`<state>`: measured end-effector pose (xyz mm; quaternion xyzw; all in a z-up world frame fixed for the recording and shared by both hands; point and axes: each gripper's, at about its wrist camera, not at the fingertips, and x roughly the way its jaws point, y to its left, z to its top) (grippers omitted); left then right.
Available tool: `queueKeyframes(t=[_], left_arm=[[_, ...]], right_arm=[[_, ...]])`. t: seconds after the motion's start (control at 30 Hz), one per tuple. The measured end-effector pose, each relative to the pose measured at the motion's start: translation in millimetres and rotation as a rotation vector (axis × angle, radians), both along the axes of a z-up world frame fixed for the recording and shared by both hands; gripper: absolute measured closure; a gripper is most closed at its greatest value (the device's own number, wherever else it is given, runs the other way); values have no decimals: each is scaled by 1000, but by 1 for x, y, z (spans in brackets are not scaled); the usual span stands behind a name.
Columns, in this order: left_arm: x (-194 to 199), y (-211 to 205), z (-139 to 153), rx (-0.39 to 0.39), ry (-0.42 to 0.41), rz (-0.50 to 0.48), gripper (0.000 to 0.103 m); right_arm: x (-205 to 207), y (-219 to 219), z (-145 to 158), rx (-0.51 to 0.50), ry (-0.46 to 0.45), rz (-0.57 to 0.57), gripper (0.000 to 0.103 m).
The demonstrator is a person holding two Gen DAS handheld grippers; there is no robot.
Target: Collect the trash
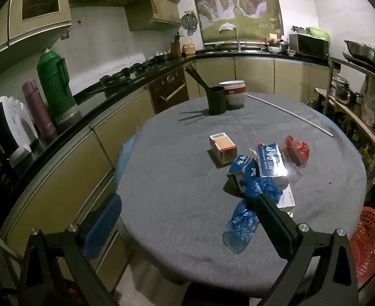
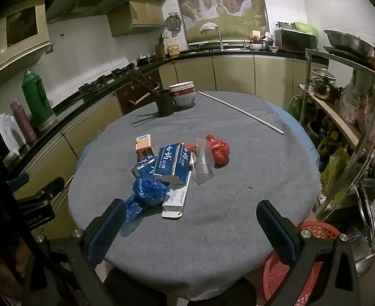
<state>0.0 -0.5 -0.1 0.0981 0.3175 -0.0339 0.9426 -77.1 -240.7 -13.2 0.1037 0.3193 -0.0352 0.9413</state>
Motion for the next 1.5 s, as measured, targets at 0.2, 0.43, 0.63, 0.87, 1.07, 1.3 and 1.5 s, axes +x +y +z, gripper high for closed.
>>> queueKeyframes(t=[0.2, 0.43, 0.63, 0.87, 1.07, 1.3, 1.5], left_arm=[[2, -6, -5, 7, -10, 7, 0], [-1, -8, -8, 3, -24, 11, 0], [1, 3, -2, -4, -37, 8, 0], [3, 5, -2, 0, -9, 5, 0], [4, 5, -3, 15, 25, 5, 0], [5, 2, -7, 21, -24, 8, 0], [8, 2, -9, 40, -26, 9, 0]], right_arm=[[2, -3, 0, 3, 5, 9, 0], [3, 1, 0, 0, 1, 3, 0], [5, 4, -2, 9, 4, 8, 0], [7, 4, -2, 18, 20, 10, 0], [8, 4, -4, 28, 24, 12, 0], [11, 3, -8, 37, 35, 13, 0], [13, 5, -10, 43, 40, 17, 0]])
